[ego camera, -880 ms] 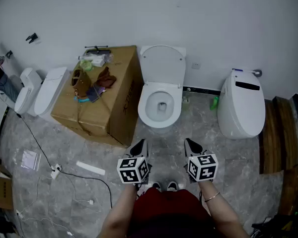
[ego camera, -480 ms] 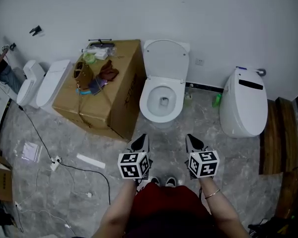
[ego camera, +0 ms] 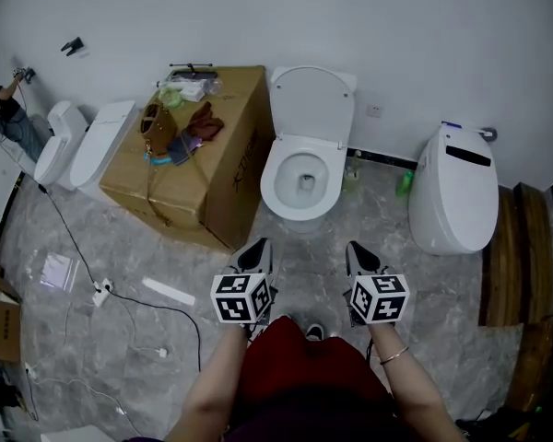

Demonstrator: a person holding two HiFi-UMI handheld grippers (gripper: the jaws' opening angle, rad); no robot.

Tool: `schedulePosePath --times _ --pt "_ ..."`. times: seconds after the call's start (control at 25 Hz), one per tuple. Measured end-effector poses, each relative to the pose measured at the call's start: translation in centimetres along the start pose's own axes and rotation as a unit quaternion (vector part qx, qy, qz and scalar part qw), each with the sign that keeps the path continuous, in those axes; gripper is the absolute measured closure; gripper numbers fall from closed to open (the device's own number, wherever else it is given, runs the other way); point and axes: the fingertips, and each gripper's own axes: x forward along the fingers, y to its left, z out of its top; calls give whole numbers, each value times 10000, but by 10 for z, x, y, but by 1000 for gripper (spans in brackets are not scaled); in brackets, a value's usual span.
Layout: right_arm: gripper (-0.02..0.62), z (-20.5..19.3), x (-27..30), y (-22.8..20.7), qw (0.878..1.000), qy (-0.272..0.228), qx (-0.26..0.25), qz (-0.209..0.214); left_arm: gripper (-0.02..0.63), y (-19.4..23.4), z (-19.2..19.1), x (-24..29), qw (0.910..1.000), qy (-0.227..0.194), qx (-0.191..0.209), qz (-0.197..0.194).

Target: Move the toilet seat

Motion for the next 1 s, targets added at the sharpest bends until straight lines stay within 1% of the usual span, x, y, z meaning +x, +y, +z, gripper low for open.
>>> schedulePosePath --times 0.2,0.32,0.44,0.64,0.8,1.0 --pt "580 7 12 -4 10000 -16 80 -13 578 11 7 9 10000 -40 -24 42" --pt "580 8 26 -5 9999 56 84 -46 578 22 7 22 9999 -2 -106 21" --pt "580 9 46 -8 9998 122 159 -94 578 35 9 40 9999 73 -98 -1" --pt "579 20 97 -18 9991 270 265 -172 578 65 19 84 9997 225 0 7" --pt "579 33 147 -26 9983 381 337 -284 578 97 29 125 9994 354 -48 -35" --pt "578 54 201 -36 9973 471 389 -402 578 134 47 175 9986 530 5 -75"
